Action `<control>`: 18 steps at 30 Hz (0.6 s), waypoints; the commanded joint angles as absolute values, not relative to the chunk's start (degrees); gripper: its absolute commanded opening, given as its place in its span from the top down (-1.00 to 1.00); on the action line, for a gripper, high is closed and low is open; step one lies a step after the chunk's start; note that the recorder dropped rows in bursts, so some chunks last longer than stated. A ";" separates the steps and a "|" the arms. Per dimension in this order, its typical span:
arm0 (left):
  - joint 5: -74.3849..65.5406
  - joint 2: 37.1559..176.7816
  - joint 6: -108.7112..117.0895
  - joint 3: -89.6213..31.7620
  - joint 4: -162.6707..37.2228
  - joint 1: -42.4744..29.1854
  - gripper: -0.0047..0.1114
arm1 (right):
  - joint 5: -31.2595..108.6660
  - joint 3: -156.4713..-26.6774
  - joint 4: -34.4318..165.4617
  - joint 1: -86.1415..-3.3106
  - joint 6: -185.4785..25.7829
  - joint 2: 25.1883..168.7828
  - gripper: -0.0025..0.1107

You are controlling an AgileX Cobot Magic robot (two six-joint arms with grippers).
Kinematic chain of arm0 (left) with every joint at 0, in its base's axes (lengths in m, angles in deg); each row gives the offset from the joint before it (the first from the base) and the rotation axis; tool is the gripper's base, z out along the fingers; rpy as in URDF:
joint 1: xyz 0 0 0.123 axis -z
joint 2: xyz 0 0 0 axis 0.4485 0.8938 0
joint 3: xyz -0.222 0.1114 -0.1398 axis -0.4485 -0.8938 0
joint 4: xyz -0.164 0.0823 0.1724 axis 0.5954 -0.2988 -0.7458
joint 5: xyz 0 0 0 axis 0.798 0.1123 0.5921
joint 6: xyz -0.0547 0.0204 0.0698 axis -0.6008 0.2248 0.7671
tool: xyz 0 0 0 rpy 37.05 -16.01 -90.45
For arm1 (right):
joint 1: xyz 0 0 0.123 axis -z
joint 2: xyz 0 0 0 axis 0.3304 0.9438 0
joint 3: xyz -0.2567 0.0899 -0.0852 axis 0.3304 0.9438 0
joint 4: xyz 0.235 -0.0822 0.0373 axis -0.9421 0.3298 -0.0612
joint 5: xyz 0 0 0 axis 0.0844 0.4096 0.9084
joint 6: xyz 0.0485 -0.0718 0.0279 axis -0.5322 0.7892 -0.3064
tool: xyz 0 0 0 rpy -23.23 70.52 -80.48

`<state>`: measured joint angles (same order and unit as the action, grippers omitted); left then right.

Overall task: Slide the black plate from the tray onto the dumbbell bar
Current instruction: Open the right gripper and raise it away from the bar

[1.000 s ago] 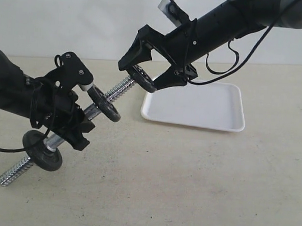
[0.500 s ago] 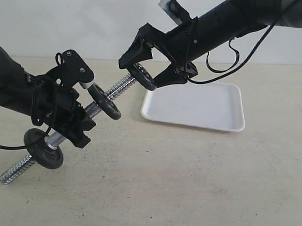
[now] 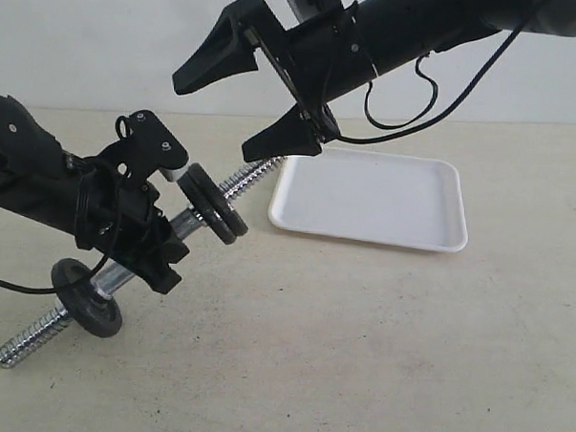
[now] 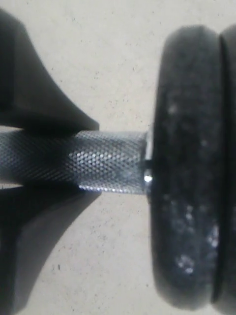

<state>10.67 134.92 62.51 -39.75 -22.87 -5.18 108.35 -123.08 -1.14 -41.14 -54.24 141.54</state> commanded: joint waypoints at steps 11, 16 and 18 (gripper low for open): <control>3.11 130.93 62.36 -36.92 -20.07 -4.81 0.84 | 108.67 -123.36 -1.56 -41.11 -50.34 141.11 -0.90; 3.11 130.93 62.36 -36.92 -20.07 -4.81 0.84 | 108.67 -123.36 -1.56 -40.81 -44.35 141.02 -0.90; 3.11 130.93 62.36 -36.92 -20.07 -4.81 0.84 | 108.67 -123.36 -1.56 -40.57 -43.42 141.02 -0.90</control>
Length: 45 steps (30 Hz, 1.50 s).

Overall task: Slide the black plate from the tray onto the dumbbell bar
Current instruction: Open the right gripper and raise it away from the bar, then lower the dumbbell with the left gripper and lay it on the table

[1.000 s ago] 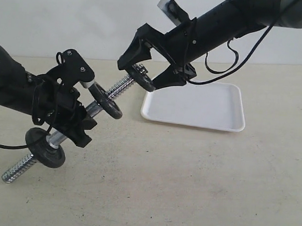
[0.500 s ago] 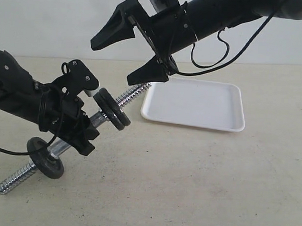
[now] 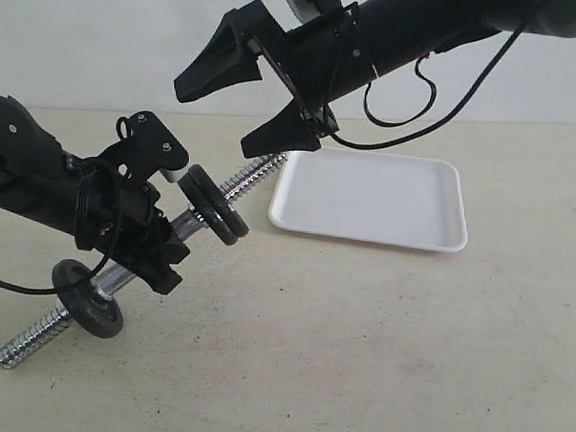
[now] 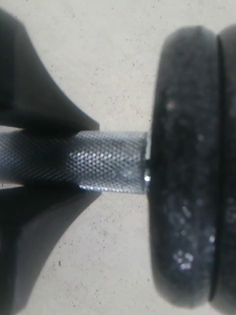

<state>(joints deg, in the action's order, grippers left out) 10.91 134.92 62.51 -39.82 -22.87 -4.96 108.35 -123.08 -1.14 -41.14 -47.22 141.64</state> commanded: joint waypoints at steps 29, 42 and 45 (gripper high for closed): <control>2.87 130.93 60.87 -36.92 -20.07 -4.81 0.84 | 108.67 -123.36 -10.39 -31.79 -41.54 139.55 0.89; 6.41 130.93 42.97 -33.14 -18.54 -4.81 0.84 | 91.43 -123.36 19.69 -31.79 -29.59 114.08 0.89; 7.95 130.93 42.65 -31.06 -12.09 -4.81 0.84 | 89.02 -123.36 28.04 -31.79 -32.10 110.31 0.89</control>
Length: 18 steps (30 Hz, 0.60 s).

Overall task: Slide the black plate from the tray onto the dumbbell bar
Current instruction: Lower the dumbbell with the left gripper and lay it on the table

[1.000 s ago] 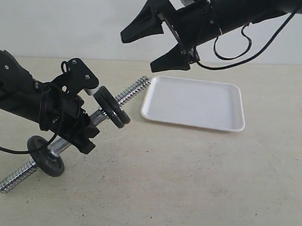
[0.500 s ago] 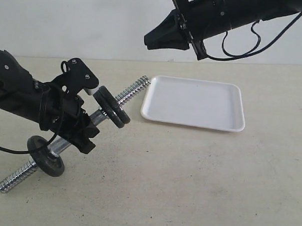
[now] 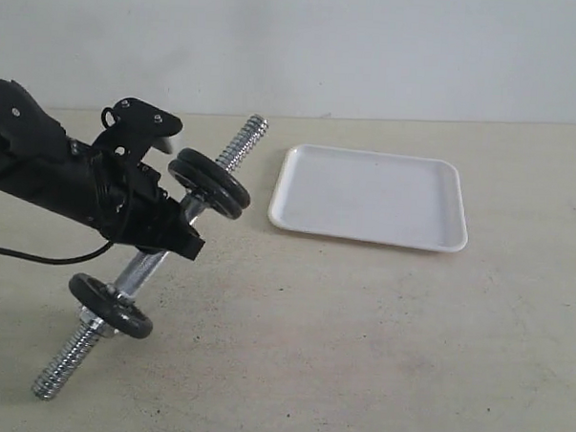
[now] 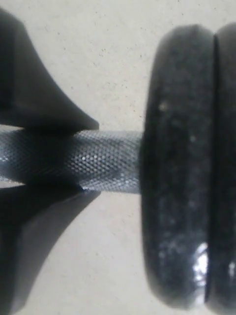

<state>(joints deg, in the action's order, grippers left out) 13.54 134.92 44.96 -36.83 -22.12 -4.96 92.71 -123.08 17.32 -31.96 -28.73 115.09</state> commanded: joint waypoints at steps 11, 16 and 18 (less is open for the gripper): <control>13.98 139.80 40.66 -23.31 -4.66 -4.81 0.84 | 92.57 -123.36 33.93 -31.79 -35.29 103.39 0.89; 13.90 144.44 40.66 -18.77 -4.54 -4.91 0.84 | 94.57 -123.36 33.80 -31.79 -37.73 102.38 0.89; 13.46 145.93 40.66 -16.88 -4.54 -4.91 0.84 | 95.67 -123.36 33.03 -31.79 -38.00 101.94 0.89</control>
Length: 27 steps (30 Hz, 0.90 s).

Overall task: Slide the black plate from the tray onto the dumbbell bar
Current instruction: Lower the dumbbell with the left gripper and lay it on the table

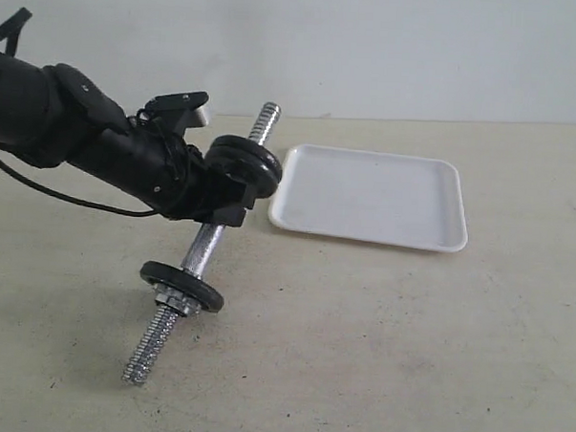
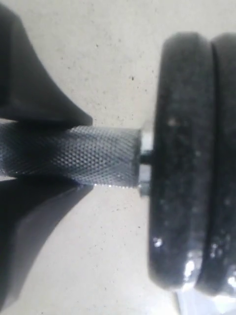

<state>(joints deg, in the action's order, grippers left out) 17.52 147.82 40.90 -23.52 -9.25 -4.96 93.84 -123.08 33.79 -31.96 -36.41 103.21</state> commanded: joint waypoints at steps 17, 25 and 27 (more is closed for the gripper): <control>10.48 150.50 41.14 -10.91 -4.92 -6.22 0.84 | 99.56 -123.36 32.43 -31.79 -38.00 101.06 0.89; 10.03 150.50 41.73 -10.91 -5.15 -6.90 0.84 | 99.66 -123.36 31.56 -31.79 -38.00 101.06 0.89; 10.15 150.50 41.73 -10.91 -5.15 -7.33 0.84 | 99.76 -123.36 31.56 -31.79 -38.00 101.06 0.89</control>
<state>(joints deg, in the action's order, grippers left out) 15.41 154.74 41.27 -14.00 -9.23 -6.52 99.51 -123.08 32.17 -31.96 -37.83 101.68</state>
